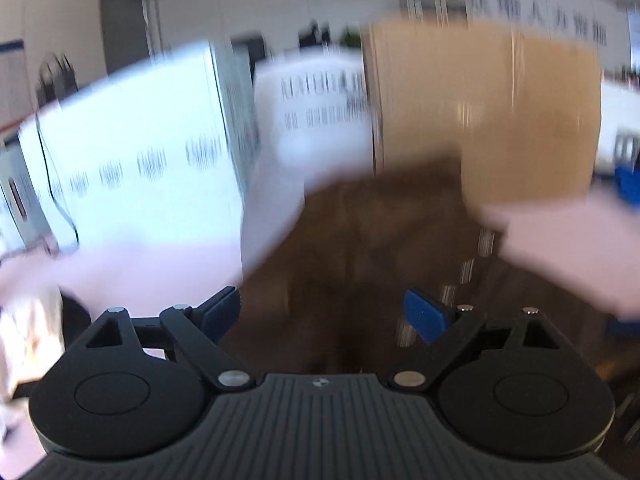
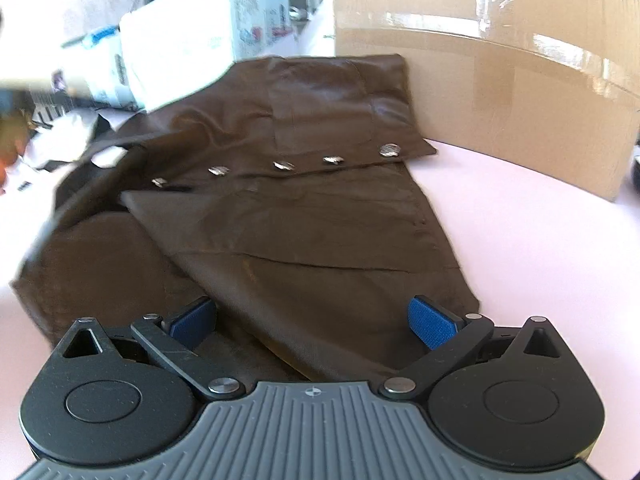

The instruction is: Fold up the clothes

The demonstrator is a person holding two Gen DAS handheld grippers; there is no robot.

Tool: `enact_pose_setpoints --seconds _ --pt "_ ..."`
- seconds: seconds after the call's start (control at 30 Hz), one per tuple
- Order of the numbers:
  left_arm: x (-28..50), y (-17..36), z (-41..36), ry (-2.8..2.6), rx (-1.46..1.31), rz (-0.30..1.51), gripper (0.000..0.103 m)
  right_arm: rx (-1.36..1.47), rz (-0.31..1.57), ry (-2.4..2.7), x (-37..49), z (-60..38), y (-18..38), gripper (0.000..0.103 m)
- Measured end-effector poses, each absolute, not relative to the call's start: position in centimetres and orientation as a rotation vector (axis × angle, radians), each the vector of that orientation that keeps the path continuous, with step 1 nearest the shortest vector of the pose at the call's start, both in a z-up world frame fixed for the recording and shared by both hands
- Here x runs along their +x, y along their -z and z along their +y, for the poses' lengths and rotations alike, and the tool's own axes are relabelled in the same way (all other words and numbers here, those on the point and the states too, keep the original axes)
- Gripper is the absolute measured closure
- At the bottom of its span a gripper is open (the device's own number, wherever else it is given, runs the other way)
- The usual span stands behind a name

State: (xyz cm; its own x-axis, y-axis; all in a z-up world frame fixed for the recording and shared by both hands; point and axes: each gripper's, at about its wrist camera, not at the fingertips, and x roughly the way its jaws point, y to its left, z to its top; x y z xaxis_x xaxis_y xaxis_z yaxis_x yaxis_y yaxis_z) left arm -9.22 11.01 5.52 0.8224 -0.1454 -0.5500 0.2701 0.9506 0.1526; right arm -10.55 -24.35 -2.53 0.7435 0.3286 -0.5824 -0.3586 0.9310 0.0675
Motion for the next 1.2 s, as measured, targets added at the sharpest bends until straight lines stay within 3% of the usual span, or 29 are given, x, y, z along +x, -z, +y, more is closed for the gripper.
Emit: enact_pose_setpoints --seconds 0.1,0.13,0.33,0.57,0.63,0.67,0.73,0.8,0.87,1.07,1.2 --pt "-7.2 -1.9 12.9 0.208 0.122 0.690 0.013 -0.018 0.579 -0.428 -10.7 -25.1 1.6 0.000" --pt "-6.8 -0.9 13.9 0.219 0.056 0.707 0.007 -0.014 0.565 -0.428 -10.7 -25.3 1.4 0.000" --pt "-8.2 -0.6 13.5 0.212 0.070 0.673 0.006 0.070 0.520 -0.439 -7.1 -28.3 -0.7 0.000" --pt "-8.0 -0.6 13.9 0.186 0.041 0.671 0.007 0.090 0.658 -0.307 0.4 -30.8 1.8 0.006" --pt "-7.9 -0.6 13.9 0.186 0.039 0.670 0.006 0.077 0.676 -0.351 0.7 -30.6 2.2 0.021" --pt "-7.8 -0.5 13.8 0.185 0.044 0.669 0.006 0.060 0.676 -0.364 0.5 -30.3 2.2 0.040" --pt "-7.6 -0.5 13.7 0.181 0.051 0.669 0.004 0.004 0.669 -0.358 0.1 -29.3 2.3 0.059" --pt "-7.3 -0.4 13.6 0.171 0.053 0.670 0.000 -0.036 0.655 -0.328 -0.3 -28.9 2.3 0.090" --pt "-7.0 -0.4 13.5 0.167 0.055 0.669 0.000 -0.024 0.649 -0.308 -0.7 -28.9 2.1 0.095" --pt "-6.4 -0.7 12.9 0.154 0.078 0.644 0.002 0.047 0.591 -0.204 -2.3 -29.6 1.3 0.098" --pt "-8.6 -2.0 11.5 0.156 0.168 0.481 0.004 0.149 0.506 -0.145 -5.3 -31.2 -0.8 0.098"
